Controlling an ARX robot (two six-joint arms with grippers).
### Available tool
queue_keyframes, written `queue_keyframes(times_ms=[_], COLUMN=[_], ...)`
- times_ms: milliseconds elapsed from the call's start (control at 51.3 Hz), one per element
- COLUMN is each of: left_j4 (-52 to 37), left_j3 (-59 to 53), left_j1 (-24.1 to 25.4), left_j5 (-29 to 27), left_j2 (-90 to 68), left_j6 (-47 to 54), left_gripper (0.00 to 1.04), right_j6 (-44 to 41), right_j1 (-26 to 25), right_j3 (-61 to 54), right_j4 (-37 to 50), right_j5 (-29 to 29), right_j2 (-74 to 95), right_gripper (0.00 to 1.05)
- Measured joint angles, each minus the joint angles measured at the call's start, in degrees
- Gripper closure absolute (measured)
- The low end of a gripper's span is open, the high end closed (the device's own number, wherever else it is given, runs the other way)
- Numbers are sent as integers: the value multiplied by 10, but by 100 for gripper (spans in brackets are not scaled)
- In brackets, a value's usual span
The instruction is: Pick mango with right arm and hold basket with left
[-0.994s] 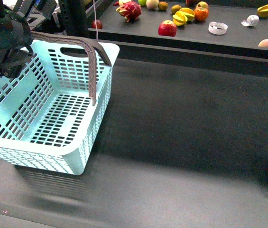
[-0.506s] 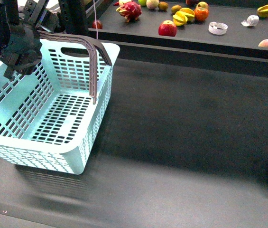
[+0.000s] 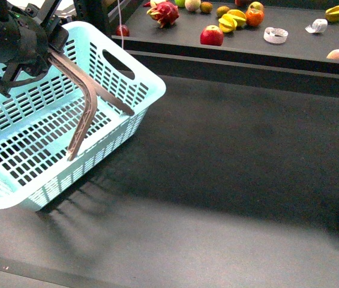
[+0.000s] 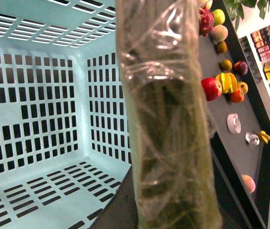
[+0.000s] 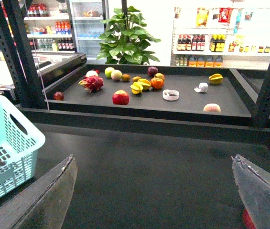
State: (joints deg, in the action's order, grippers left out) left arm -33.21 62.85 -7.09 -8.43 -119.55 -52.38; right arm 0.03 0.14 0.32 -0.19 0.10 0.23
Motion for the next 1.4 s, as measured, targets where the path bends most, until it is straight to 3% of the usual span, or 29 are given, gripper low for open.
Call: queue_keyframes(times_ms=[390, 682, 1032, 1403], left_j4=[-96, -172, -230, -230], left_j3=[-159, -263, -287, -287], left_j1=[-59, -168, -234, -238], left_j5=[70, 137, 187, 178], left_j2=[156, 256, 255, 242], left_j6=[181, 326, 350, 360], left_gripper=[97, 97, 97, 97], right_j6=[0, 0, 0, 0], right_j1=[0, 0, 0, 0], right_j3=[0, 0, 0, 0], right_j4=[0, 0, 0, 0], right_j5=[0, 0, 0, 0], right_j2=[0, 0, 0, 0], right_gripper=[8, 8, 8, 8])
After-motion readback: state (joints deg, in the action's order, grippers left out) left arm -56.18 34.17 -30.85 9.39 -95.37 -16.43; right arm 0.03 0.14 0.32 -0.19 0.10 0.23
